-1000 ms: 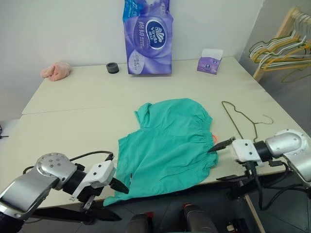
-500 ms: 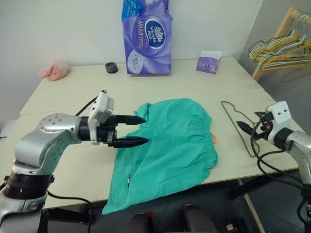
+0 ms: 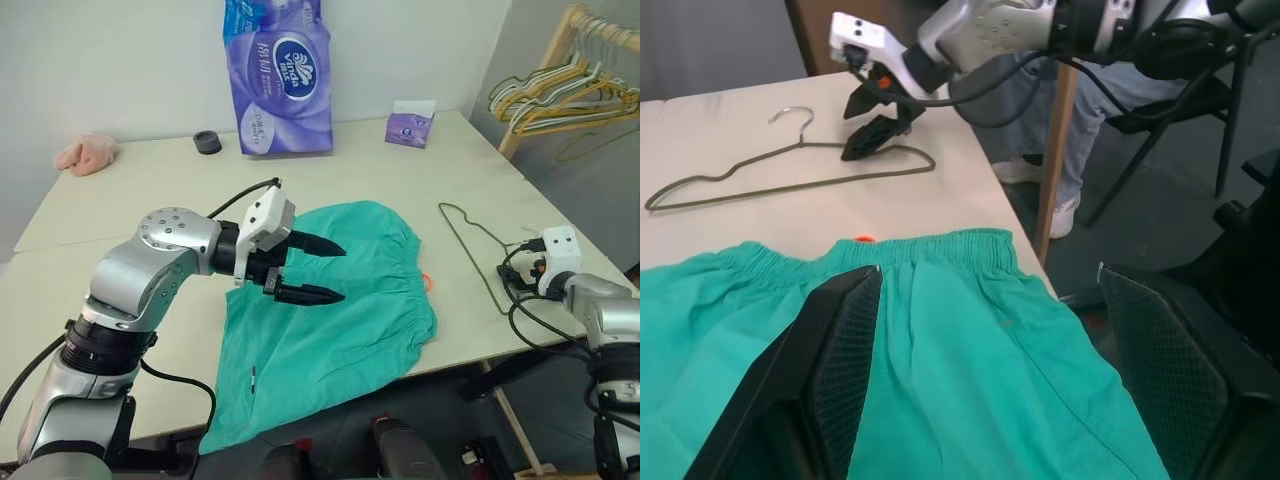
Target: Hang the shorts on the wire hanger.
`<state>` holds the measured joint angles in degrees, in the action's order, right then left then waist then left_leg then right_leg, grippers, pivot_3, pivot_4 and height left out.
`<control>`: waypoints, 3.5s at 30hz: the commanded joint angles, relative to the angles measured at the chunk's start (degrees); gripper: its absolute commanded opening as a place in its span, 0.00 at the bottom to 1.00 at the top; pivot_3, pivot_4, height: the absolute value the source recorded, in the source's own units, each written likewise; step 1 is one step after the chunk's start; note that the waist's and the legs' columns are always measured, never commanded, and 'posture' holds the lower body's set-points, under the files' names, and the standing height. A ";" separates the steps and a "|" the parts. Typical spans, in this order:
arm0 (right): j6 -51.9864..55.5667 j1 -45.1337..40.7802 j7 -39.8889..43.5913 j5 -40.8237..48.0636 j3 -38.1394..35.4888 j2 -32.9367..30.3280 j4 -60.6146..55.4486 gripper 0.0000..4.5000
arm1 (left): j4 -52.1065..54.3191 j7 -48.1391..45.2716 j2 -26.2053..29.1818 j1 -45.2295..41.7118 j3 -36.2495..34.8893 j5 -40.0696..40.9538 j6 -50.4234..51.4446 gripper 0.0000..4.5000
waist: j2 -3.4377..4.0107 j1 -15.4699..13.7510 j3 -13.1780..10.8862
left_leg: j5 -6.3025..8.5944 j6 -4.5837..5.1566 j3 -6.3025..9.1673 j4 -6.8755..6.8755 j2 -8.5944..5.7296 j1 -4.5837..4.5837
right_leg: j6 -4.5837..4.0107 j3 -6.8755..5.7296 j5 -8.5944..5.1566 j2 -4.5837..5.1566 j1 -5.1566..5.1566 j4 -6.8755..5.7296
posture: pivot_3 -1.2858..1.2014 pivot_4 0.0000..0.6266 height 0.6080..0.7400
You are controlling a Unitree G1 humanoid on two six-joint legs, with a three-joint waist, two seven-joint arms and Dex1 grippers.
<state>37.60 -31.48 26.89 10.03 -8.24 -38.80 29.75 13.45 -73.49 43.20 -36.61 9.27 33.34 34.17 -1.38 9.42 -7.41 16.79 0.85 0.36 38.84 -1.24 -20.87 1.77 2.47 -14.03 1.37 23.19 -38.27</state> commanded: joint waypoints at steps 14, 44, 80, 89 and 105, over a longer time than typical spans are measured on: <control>-2.03 -6.78 -3.67 -3.00 0.55 1.53 15.66 0.01 | -1.37 0.09 -0.35 0.04 -2.04 -2.66 -2.47 0.82 | -0.65 -0.16 0.43 | 0.03 0.02 0.12 0.05 -0.03 0.07 | 0.31 -0.09 0.20 0.09 -0.47 0.61 | 0.44 0.17 1.00; -47.64 -4.65 11.92 -20.27 18.83 -3.23 -32.84 0.00 | -34.13 -7.39 -2.10 -10.55 -1.83 -15.48 -15.57 1.00 | 0.01 1.75 0.01 | 0.11 -0.08 0.06 0.01 -0.04 -0.27 | 0.41 -0.04 0.26 0.41 0.15 0.33 | 0.42 0.16 1.00; -49.60 -6.22 19.12 -16.68 19.18 0.52 -36.86 0.00 | -25.39 -11.14 -2.20 -4.12 -0.93 -16.25 -9.61 0.01 | 0.02 1.74 0.01 | 0.11 -0.07 0.15 0.03 -0.09 -0.29 | 0.40 -0.13 0.26 0.54 0.15 0.29 | 0.42 0.16 1.00; -38.51 -0.32 29.71 -8.34 16.33 -6.10 -43.43 0.53 | -23.31 -10.15 -1.99 -3.22 -1.20 -15.83 -8.41 0.00 | 0.02 1.51 0.00 | 0.11 -0.07 0.18 0.05 -0.10 -0.31 | 0.40 -0.17 0.26 0.57 0.14 0.30 | 0.42 0.16 1.00; -4.32 2.37 36.76 3.43 16.69 -17.44 -51.10 0.96 | -19.12 -11.13 0.52 -2.95 2.87 -20.76 -14.11 0.00 | 0.04 1.65 -0.03 | 0.11 -0.06 0.24 0.03 -0.11 -0.35 | 0.41 -0.23 0.24 0.60 0.13 0.36 | 0.42 0.17 1.00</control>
<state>33.12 -27.71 62.36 14.44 7.19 -55.60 -21.40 -8.07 -84.43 43.05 -38.00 12.13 12.68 21.12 -1.33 11.08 -7.44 16.90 0.78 0.60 38.87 -1.36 -21.23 2.19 2.23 -13.78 1.97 23.32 -37.89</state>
